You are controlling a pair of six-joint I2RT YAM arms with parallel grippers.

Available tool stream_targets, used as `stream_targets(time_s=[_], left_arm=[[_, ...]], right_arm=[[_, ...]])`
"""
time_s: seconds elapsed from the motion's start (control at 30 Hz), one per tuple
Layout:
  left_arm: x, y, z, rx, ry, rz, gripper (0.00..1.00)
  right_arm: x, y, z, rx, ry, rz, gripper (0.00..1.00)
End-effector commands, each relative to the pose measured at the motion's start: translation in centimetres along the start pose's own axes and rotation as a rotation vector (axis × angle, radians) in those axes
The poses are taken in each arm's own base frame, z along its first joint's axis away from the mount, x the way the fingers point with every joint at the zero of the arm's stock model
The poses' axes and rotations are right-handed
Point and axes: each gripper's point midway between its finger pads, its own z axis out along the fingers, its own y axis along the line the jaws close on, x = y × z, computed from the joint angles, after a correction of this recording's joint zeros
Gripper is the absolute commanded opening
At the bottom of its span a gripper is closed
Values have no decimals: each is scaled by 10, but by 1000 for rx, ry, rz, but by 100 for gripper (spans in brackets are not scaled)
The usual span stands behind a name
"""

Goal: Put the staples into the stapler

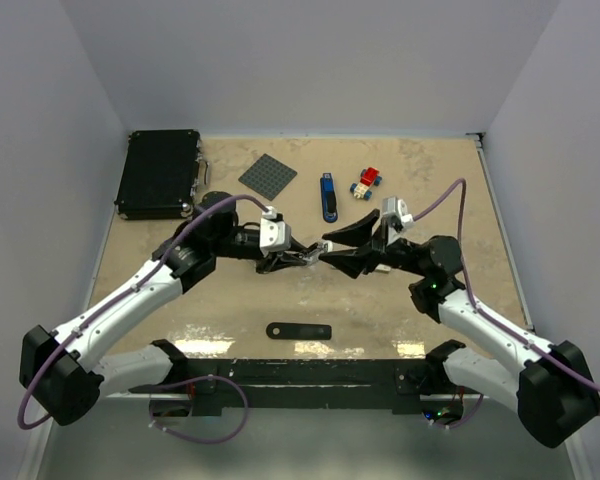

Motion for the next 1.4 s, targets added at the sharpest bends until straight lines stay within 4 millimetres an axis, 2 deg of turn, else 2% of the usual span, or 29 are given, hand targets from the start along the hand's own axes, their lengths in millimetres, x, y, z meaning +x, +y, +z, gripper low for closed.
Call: stream_targets(time_s=[0.0, 0.03, 0.07, 0.1, 0.13, 0.17, 0.2, 0.27, 0.3, 0.37, 0.4, 0.43, 0.5, 0.57, 0.6, 0.7, 0.77, 1.0, 1.13, 1.3, 1.33, 1.37], left_arm=[[34, 9, -7, -39, 182, 47, 0], [47, 12, -9, -58, 235, 36, 0], [58, 8, -9, -49, 280, 39, 0], [70, 5, -9, -50, 318, 37, 0], [82, 9, -10, -82, 369, 45, 0], [91, 4, -9, -68, 402, 47, 0], [99, 1, -8, -61, 430, 38, 0], [119, -8, -2, -24, 508, 21, 0], [124, -11, 0, -13, 530, 22, 0], [143, -18, 4, 21, 612, 32, 0], [145, -16, 6, 24, 634, 42, 0], [158, -14, 6, 25, 695, 38, 0], [166, -16, 9, 50, 753, 60, 0], [183, -20, 10, 81, 834, 68, 0], [191, -21, 13, 97, 866, 69, 0], [208, -27, 14, 134, 950, 119, 0], [213, -25, 14, 139, 991, 161, 0], [240, -13, 2, 117, 1159, 236, 0], [246, -14, 0, 130, 1187, 286, 0], [251, -16, -7, 141, 1203, 337, 8], [252, -16, -8, 140, 1206, 339, 11], [254, -17, -9, 141, 1213, 337, 21]], right_arm=[[6, -15, -6, 124, 0, 91, 65], [3, -16, -8, 153, -5, 101, 73], [1, -25, -11, 217, -17, 110, 86], [10, -32, -16, 275, 18, 147, 92], [10, -40, -21, 331, 22, 137, 96], [3, -40, -26, 370, 5, 125, 99], [7, -57, -37, 496, 5, 145, 98], [-5, -65, -53, 618, -39, 145, 98], [-3, -82, -72, 764, -52, 159, 98], [-6, -93, -91, 900, -95, 198, 99], [-3, -96, -104, 972, -93, 220, 98], [-3, -106, -123, 1100, -132, 248, 98], [9, -112, -141, 1218, -95, 298, 99], [17, -116, -153, 1301, -69, 321, 99], [30, -119, -160, 1358, -7, 349, 99], [42, -122, -167, 1421, 52, 380, 99], [49, -123, -163, 1406, 84, 390, 99], [56, -126, -158, 1378, 93, 389, 99], [59, -128, -155, 1371, 126, 384, 99], [66, -132, -152, 1369, 185, 379, 99], [66, -132, -152, 1367, 186, 377, 99], [67, -133, -151, 1364, 193, 376, 99]])
